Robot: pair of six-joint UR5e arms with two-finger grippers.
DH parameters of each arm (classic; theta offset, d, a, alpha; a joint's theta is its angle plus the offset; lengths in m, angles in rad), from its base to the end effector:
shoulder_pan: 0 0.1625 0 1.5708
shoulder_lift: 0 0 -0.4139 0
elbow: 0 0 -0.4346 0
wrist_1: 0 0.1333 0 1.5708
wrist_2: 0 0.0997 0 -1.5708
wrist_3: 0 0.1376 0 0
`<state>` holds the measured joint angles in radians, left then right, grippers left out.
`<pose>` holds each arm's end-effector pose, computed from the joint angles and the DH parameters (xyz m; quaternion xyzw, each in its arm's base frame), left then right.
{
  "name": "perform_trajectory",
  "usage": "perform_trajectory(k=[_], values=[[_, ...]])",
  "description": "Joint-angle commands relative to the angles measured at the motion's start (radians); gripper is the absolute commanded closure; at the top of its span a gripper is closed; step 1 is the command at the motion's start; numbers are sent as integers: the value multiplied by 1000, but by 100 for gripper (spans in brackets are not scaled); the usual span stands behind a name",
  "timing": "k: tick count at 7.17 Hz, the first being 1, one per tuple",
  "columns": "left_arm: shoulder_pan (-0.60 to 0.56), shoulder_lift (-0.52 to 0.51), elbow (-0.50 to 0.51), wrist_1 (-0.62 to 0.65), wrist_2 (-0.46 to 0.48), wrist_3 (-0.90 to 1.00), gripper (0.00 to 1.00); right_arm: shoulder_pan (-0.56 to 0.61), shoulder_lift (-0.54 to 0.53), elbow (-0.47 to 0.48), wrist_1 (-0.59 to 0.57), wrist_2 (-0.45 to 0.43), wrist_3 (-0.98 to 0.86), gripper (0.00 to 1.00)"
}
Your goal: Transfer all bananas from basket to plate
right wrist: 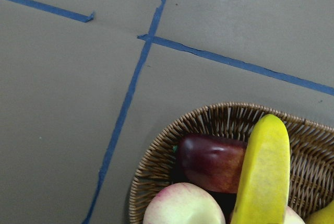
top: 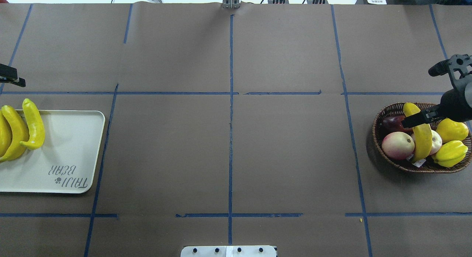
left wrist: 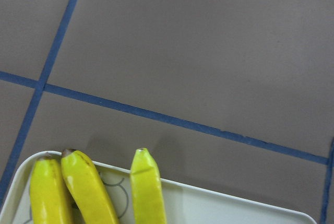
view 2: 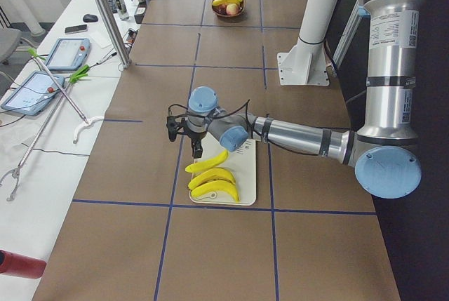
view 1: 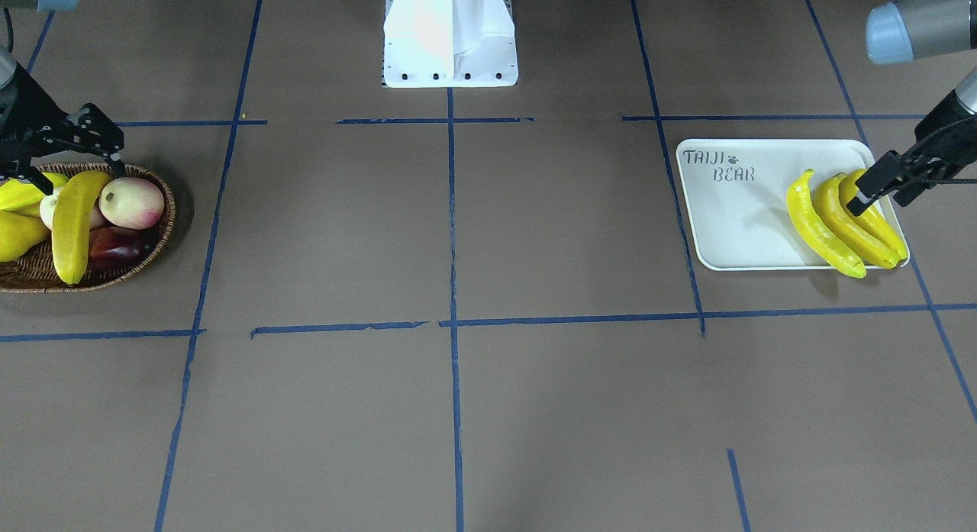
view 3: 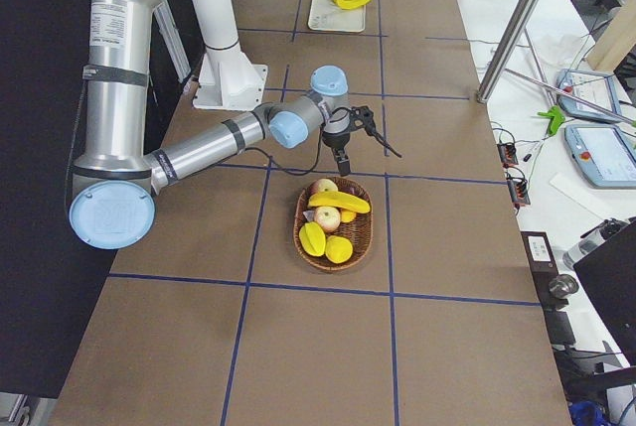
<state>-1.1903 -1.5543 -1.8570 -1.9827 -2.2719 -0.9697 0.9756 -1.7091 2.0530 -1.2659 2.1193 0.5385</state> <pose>0.1650 -0.5325 0.4794 0.0428 0.4489 -0.1472 0.8804 -0.2308 -0.4506 0.4592 0.1210 -0.3813 -0.1122 0.9096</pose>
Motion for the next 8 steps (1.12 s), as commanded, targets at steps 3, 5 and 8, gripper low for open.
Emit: perform_trajectory(k=[3, 5, 8], values=[[27, -12, -39, 42, -2, -38, 1, -24, -43, -85, 79, -91, 223, 7], [29, -13, -39, 42, -1, -46, 1, -50, -56, -100, 79, -99, 233, 10], [47, -13, -44, 39, 3, -66, 1, -86, -87, -102, 77, -122, 222, 29]])
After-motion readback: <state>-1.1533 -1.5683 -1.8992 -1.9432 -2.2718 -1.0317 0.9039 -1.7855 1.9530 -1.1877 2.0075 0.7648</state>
